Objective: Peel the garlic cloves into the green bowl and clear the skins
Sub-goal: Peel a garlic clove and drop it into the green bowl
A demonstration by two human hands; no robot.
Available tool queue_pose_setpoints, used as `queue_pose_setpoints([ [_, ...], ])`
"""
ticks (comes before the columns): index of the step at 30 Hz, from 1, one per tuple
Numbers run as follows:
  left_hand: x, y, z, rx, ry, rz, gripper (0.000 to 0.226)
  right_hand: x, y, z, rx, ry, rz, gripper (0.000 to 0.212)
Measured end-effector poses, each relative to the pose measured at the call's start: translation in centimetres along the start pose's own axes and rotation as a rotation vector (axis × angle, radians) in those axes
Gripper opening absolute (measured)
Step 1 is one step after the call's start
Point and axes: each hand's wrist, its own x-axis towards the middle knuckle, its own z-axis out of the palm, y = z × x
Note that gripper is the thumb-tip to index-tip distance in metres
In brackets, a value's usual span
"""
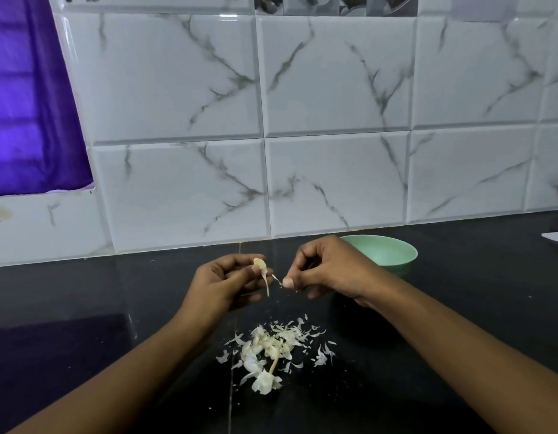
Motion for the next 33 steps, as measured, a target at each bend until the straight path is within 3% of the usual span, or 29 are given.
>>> queue_pose_setpoints([
  [8, -0.1, 0.0, -0.2, 0.064, -0.094, -0.096, 0.019, -0.2, -0.4, 0.0, -0.107, 0.043, -0.094, 0.021],
  [14, -0.2, 0.0, -0.2, 0.137, -0.127, -0.100, 0.022, -0.5, -1.3, -0.1, -0.129, -0.073, -0.023, 0.026],
  [17, -0.1, 0.0, -0.2, 0.169, -0.138, -0.090, 0.023, -0.4, -0.9, 0.0, -0.205, -0.049, -0.093, 0.022],
  [20, -0.1, -0.1, -0.2, 0.184, -0.151, -0.090, 0.022, -0.2, -0.4, 0.1, -0.221, 0.055, -0.203, 0.002],
  [25, -0.2, -0.1, -0.2, 0.226, -0.158, -0.077, 0.018, 0.1, 0.1, 0.6, -0.373, 0.078, -0.312, 0.026],
  [33, -0.2, -0.1, 0.0, 0.335, -0.150, -0.009, 0.011, 0.6, 0.7, 0.7, -0.413, 0.085, -0.368, 0.012],
])
